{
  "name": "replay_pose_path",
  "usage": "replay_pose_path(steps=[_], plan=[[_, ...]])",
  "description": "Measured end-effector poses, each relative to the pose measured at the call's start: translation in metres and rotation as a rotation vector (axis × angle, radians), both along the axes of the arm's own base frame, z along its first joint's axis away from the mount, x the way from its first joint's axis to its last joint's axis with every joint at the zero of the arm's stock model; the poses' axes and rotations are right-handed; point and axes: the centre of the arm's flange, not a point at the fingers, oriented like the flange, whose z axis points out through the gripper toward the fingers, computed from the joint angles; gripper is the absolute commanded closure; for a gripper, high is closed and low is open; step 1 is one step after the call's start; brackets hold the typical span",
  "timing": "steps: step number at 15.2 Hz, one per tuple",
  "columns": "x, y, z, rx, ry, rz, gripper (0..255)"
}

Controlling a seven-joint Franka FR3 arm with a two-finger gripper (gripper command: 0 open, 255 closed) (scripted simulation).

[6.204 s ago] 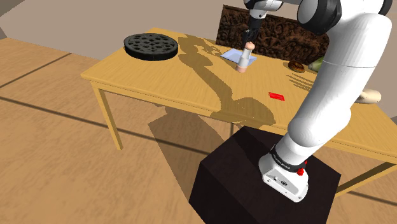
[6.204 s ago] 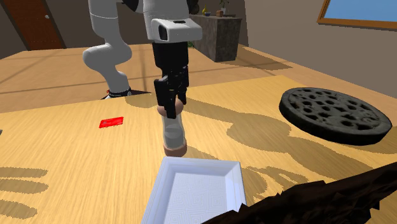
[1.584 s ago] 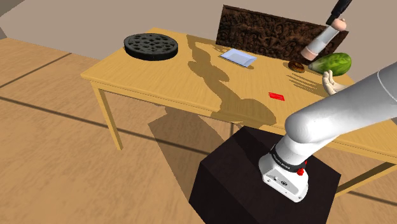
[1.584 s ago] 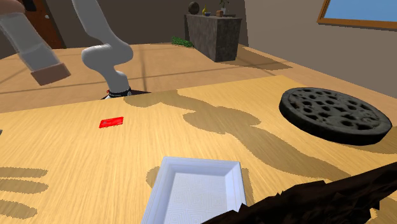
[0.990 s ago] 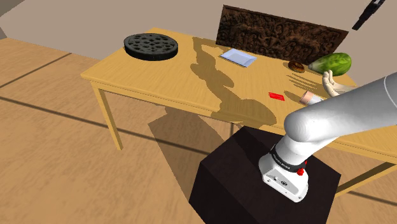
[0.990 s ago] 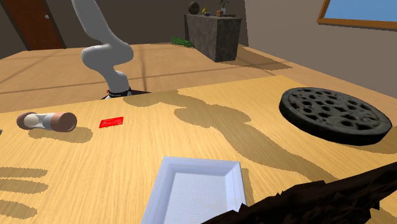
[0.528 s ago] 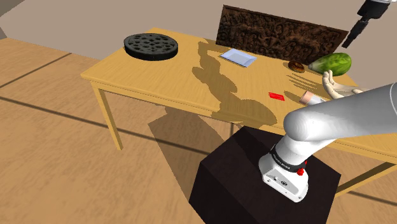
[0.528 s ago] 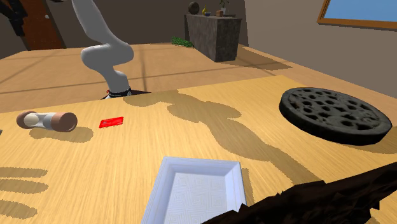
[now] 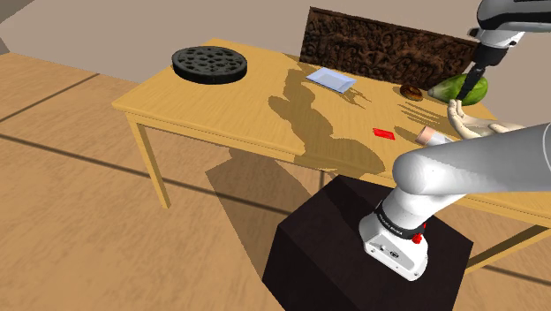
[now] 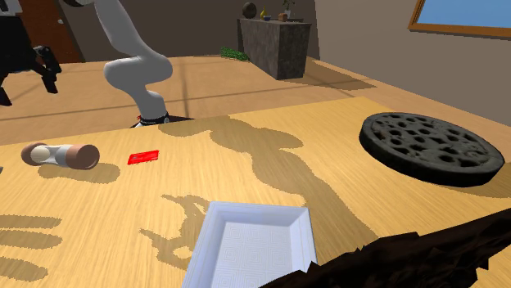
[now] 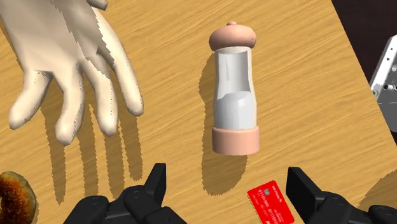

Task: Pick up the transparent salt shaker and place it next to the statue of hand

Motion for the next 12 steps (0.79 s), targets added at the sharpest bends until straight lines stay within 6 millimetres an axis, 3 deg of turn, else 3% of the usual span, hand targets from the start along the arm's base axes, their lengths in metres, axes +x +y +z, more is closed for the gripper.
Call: replay_pose_path(steps=[9,12], plan=[[-0.014,0.010,-0.112,-0.006,0.085,0.043,0],[-0.019,0.013,-0.130,-0.007,0.089,0.046,0]])
